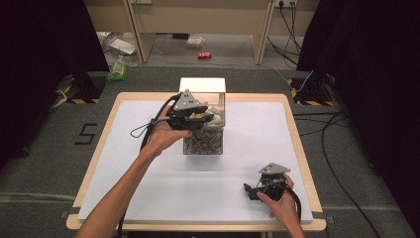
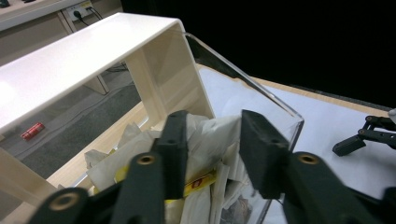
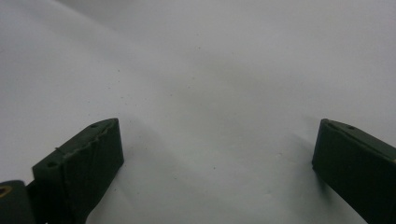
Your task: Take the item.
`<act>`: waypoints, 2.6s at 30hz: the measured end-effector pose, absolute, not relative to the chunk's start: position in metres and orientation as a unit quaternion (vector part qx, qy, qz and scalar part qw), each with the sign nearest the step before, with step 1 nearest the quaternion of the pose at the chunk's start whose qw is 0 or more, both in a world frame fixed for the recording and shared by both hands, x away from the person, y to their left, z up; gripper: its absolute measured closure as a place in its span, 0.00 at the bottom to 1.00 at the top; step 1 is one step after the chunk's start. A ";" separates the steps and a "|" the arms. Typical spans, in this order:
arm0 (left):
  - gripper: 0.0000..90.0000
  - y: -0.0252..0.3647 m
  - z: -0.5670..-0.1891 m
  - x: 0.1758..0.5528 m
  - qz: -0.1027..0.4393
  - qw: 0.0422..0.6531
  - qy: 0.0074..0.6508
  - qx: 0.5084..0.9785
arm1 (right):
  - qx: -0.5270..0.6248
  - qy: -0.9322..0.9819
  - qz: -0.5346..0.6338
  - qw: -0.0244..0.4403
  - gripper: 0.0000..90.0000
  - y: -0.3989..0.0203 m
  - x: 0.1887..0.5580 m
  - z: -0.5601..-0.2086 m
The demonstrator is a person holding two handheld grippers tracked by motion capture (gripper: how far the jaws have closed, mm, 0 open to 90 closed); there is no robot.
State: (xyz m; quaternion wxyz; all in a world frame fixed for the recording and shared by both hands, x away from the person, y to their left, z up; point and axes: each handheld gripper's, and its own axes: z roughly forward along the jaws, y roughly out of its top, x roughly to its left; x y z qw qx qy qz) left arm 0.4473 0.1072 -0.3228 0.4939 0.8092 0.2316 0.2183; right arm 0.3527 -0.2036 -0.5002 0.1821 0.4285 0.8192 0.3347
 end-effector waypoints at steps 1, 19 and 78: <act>0.86 0.107 -0.323 0.447 0.217 0.496 0.229 0.809 | 0.428 0.819 0.335 0.182 0.03 -0.204 0.353 -0.500; 0.99 0.128 -0.300 0.438 0.231 0.543 0.251 0.768 | 0.429 0.819 0.334 0.182 0.03 -0.204 0.353 -0.500; 0.99 0.254 -0.264 0.423 0.281 0.579 0.328 0.692 | 0.429 0.819 0.335 0.182 0.03 -0.204 0.353 -0.500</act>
